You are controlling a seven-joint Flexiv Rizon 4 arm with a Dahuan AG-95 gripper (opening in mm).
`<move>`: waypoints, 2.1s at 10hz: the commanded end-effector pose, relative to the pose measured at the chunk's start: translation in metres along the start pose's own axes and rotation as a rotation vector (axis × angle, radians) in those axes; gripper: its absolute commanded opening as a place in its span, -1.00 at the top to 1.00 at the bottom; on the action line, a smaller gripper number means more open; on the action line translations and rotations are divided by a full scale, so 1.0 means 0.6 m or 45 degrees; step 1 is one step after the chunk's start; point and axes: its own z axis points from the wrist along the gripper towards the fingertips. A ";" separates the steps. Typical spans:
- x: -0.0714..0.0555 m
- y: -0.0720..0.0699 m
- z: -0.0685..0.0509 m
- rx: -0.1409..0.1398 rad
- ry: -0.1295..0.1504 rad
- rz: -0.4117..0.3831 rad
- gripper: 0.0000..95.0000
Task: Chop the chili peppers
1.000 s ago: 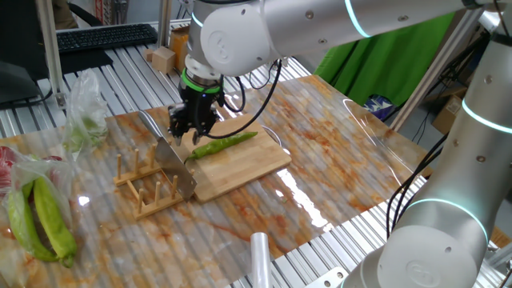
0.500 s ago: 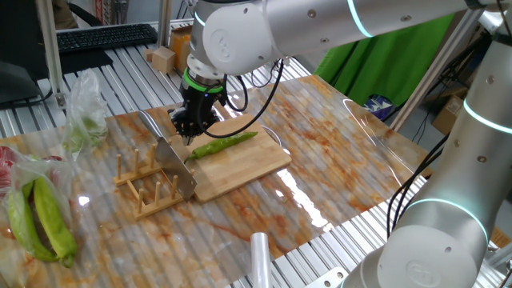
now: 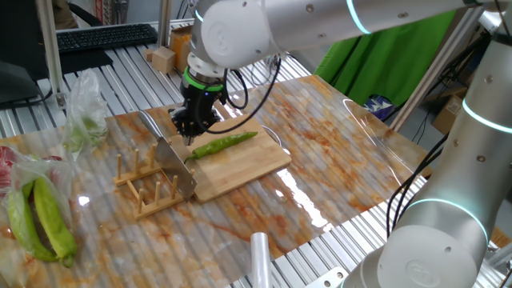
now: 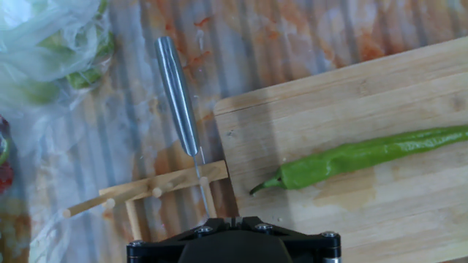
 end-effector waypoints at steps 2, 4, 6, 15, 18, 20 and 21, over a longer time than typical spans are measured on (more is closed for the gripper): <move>0.003 -0.001 -0.001 0.017 -0.007 0.015 1.00; 0.003 -0.001 -0.001 0.033 -0.009 0.045 1.00; 0.002 0.001 0.001 0.031 -0.007 0.083 1.00; -0.008 0.025 0.034 -0.010 -0.028 0.127 -0.60; -0.009 0.037 0.047 -0.014 -0.025 0.128 -0.60; -0.011 0.043 0.058 -0.015 -0.019 0.113 -0.20; -0.012 0.045 0.063 -0.013 -0.019 0.108 -0.20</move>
